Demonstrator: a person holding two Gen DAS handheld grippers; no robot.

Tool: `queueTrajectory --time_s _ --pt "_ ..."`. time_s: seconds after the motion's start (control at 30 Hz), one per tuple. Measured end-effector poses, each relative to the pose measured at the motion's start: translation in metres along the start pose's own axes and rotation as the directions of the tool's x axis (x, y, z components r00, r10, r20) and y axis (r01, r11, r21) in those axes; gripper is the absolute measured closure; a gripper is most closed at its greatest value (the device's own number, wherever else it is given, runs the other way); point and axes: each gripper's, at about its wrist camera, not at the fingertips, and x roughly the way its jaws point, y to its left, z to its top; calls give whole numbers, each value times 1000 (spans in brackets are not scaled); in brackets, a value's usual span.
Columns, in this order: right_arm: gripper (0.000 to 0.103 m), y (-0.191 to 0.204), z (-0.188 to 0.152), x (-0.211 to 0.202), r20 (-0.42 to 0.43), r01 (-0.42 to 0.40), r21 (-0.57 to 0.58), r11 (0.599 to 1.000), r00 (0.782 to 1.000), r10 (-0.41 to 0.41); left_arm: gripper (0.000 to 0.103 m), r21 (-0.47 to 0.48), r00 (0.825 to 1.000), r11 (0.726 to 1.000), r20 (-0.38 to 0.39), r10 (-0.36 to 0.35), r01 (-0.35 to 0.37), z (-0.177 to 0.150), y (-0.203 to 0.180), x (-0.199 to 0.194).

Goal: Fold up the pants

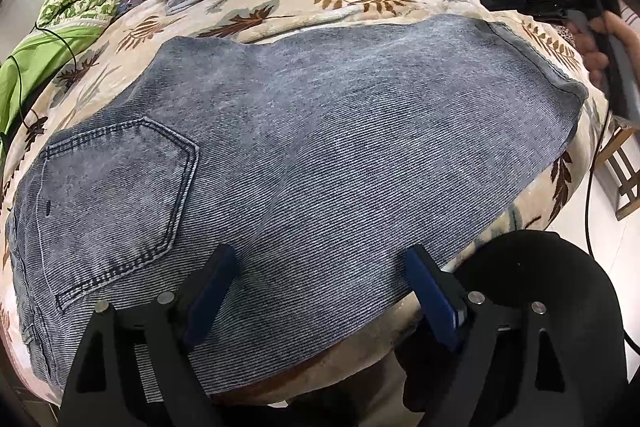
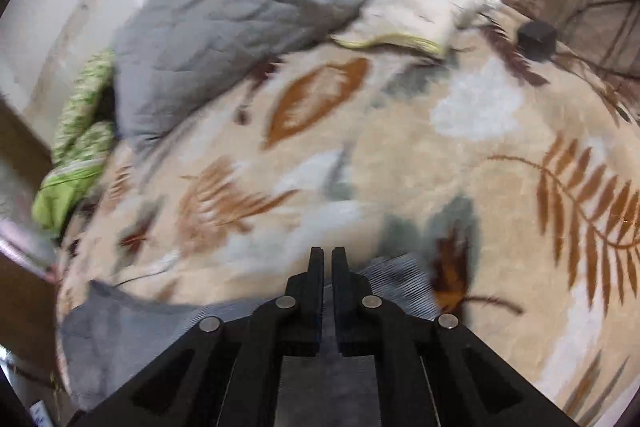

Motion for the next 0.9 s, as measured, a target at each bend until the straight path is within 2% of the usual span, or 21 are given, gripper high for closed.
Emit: queueTrajectory --time_s 0.03,0.2,0.33,0.5,0.63,0.73,0.9 --pt "97 15 -5 2 -35 -30 -42 999 999 29 16 -1 1000 1000 1 -1 1 0 0 0" --pt "97 75 -29 20 -113 -87 -201 976 991 65 16 -1 1000 1000 -2 -3 3 0 1 0" --pt "97 100 -49 54 -185 -39 -284 958 983 -14 16 -3 1000 1000 -2 -4 4 -1 2 -1" --pt "97 97 -57 56 -147 -25 -302 953 989 -20 15 -3 1000 1000 1 -8 8 -3 2 -2" --pt "97 102 -59 42 -105 61 -313 948 990 -98 14 -6 1000 1000 4 -10 10 -4 1 -3" --pt "97 121 -64 35 -111 5 -349 937 993 -46 14 -7 1000 1000 3 -11 11 -4 1 -3" --pt "97 155 -90 46 -177 -87 -441 893 984 9 14 -23 1000 1000 -13 -6 6 -2 7 -10"
